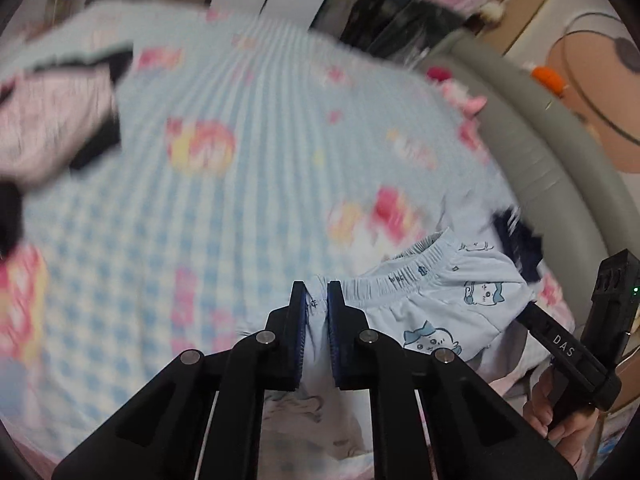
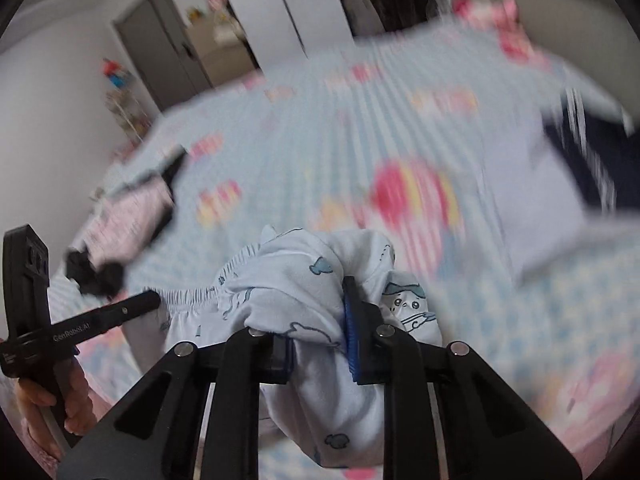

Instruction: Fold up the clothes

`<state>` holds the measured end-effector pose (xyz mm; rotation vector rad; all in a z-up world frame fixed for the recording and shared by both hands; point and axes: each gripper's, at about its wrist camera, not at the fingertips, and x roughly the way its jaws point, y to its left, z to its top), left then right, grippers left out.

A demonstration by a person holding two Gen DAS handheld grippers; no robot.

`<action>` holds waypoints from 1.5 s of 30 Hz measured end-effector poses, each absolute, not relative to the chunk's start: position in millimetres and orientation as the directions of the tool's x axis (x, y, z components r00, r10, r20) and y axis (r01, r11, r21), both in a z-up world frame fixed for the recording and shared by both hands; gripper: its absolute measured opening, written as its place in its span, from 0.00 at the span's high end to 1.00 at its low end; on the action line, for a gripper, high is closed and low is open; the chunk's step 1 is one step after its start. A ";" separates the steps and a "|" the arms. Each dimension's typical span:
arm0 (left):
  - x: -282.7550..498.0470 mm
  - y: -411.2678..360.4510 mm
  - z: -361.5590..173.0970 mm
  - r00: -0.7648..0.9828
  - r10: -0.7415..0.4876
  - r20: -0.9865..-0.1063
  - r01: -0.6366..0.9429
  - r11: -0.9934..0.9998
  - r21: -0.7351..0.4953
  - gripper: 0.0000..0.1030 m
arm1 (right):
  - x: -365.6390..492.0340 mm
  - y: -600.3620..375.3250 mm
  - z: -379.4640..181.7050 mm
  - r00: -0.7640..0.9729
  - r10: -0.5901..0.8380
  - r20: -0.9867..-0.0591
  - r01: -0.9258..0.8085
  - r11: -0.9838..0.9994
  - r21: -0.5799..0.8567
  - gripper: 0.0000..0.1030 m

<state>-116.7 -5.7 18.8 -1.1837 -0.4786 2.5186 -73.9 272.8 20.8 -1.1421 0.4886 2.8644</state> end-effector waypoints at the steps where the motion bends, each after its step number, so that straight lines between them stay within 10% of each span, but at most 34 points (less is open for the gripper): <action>1: -117.5 -8.8 37.7 -0.641 0.417 -0.645 -0.156 -0.893 -0.423 0.90 | -75.4 270.6 37.6 -0.763 -0.088 -0.641 -0.118 -0.955 0.272 0.82; 6: -99.3 -27.5 58.6 -0.684 0.412 -0.602 -0.155 -0.888 -0.432 0.90 | -67.7 263.0 67.9 -0.810 0.014 -0.586 -0.160 -0.967 0.198 0.80; 11: -88.7 -34.4 -4.6 -0.574 0.408 -0.710 -0.071 -0.888 -0.453 0.89 | -74.4 253.1 -44.2 -0.535 -0.036 -0.844 -0.148 -0.980 0.136 0.75; 15: -80.2 -40.0 -55.2 -0.474 0.406 -0.781 -0.003 -0.888 -0.460 0.75 | -59.3 258.8 -79.1 -0.462 -0.101 -0.881 -0.171 -0.965 0.200 0.73; 19: -72.4 -45.5 -101.6 -0.376 0.400 -0.836 0.061 -0.889 -0.453 0.68 | -45.7 282.1 -61.0 -0.523 -0.011 -0.852 -0.324 -0.922 0.211 0.43; 37: -104.7 -7.5 -115.5 -0.369 0.372 -0.852 -0.027 -0.921 -0.390 0.68 | -35.2 289.8 -45.8 -0.589 0.055 -0.807 -0.337 -0.923 0.183 0.43; 39: -99.7 -13.6 -121.4 -0.384 0.266 -0.884 0.033 -0.953 -0.301 0.85 | -22.4 313.2 -49.6 -0.574 0.057 -0.817 -0.382 -0.901 0.206 0.43; 45: -93.7 -49.5 -115.9 -0.413 0.253 -0.875 0.114 -0.939 -0.325 0.86 | 10.0 391.4 -39.7 -0.585 0.124 -0.801 -0.571 -0.765 0.298 0.43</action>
